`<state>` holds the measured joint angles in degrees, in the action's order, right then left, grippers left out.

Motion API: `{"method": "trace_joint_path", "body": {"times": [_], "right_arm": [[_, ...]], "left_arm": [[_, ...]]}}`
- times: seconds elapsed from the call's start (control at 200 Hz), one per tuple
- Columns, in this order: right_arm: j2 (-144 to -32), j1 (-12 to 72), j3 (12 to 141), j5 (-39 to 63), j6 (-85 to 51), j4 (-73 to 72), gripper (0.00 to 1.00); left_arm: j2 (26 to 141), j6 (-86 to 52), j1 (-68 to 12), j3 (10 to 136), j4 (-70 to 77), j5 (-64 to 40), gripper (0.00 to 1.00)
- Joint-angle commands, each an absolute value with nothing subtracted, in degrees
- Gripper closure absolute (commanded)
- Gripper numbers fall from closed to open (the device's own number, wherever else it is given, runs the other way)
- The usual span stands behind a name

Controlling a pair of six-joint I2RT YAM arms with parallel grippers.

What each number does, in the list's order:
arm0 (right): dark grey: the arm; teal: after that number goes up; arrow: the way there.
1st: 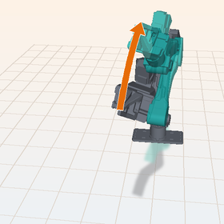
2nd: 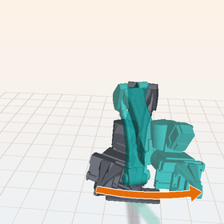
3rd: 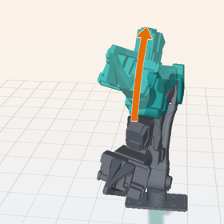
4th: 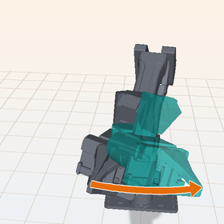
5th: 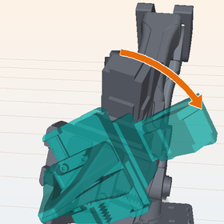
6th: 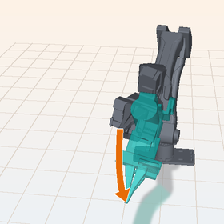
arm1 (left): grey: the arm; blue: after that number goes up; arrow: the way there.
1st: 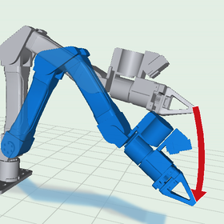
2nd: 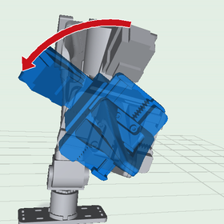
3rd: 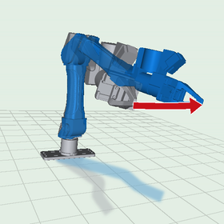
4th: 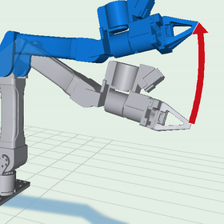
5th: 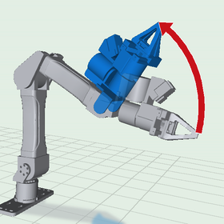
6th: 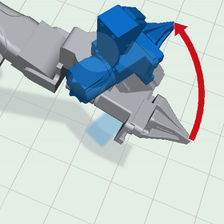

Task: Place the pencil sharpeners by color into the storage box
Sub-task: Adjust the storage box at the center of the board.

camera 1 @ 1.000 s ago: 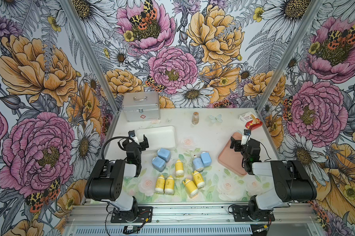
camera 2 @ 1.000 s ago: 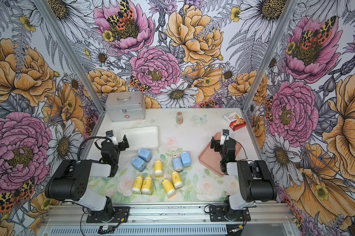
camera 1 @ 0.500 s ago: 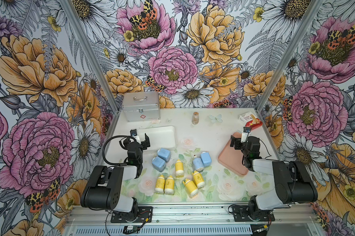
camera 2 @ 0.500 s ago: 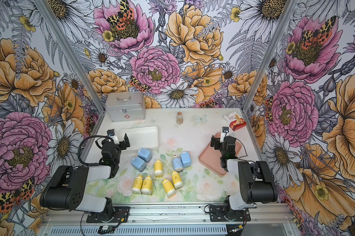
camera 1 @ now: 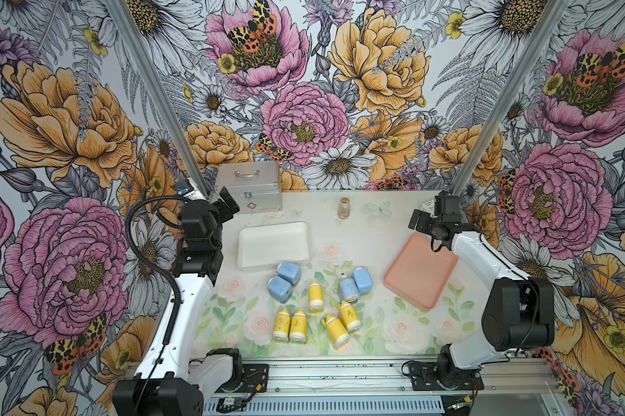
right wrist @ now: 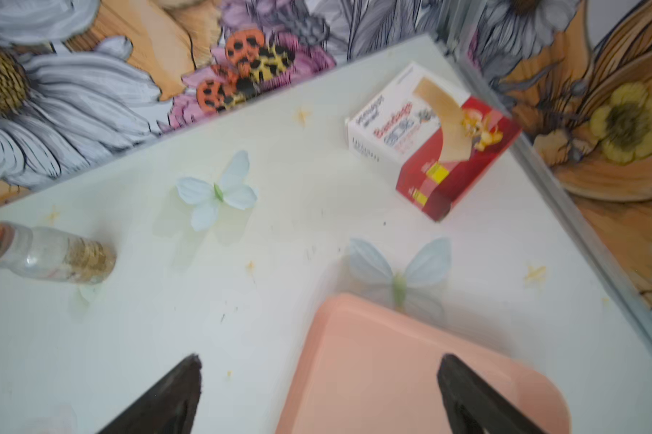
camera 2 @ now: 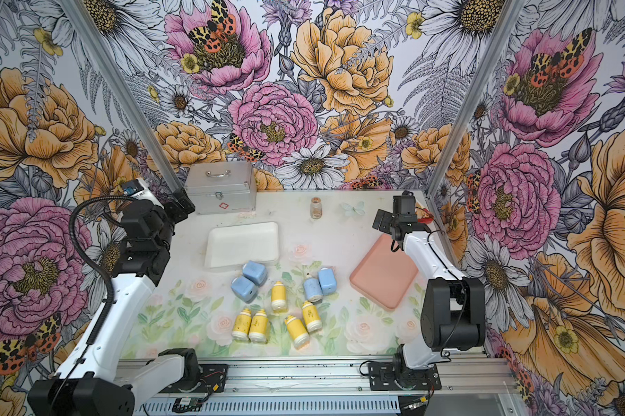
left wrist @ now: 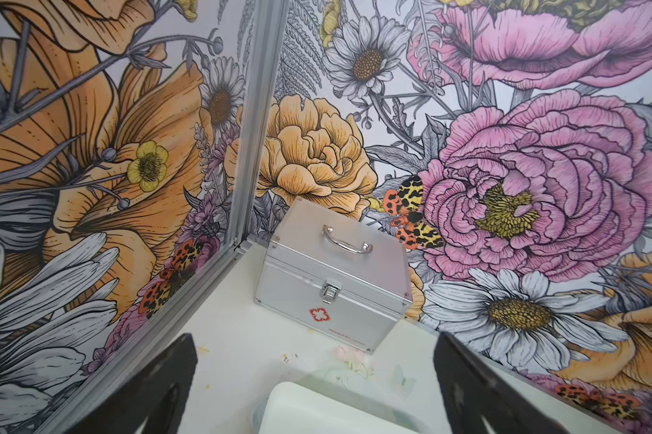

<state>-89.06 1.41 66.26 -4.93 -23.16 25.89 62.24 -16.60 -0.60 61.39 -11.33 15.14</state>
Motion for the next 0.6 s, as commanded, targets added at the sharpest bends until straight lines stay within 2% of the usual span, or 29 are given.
{"method": "trace_joint_path", "body": {"times": [0.0,0.15,0.3,0.455,0.595], "right_arm": [[-86.0,5.9,69.6,-8.0,-24.9,42.2,0.0],[-81.8,11.9,72.5,-11.8,-23.8,52.8,0.0],[-78.6,16.1,74.9,-11.3,-23.9,61.4,0.0],[-80.0,20.2,77.3,-11.0,-23.7,71.6,0.0],[-81.0,22.4,74.1,-11.0,-23.7,72.9,0.0]], "left_arm": [[65.0,-17.2,-4.2,66.1,-29.2,13.7,0.01],[68.2,-16.0,-8.3,67.7,-31.5,15.4,0.01],[72.4,-16.4,-10.7,69.5,-34.3,15.0,0.01],[73.9,-17.1,-13.1,68.5,-35.0,14.8,0.01],[73.3,-16.8,-14.3,68.5,-35.7,14.2,0.01]]}}
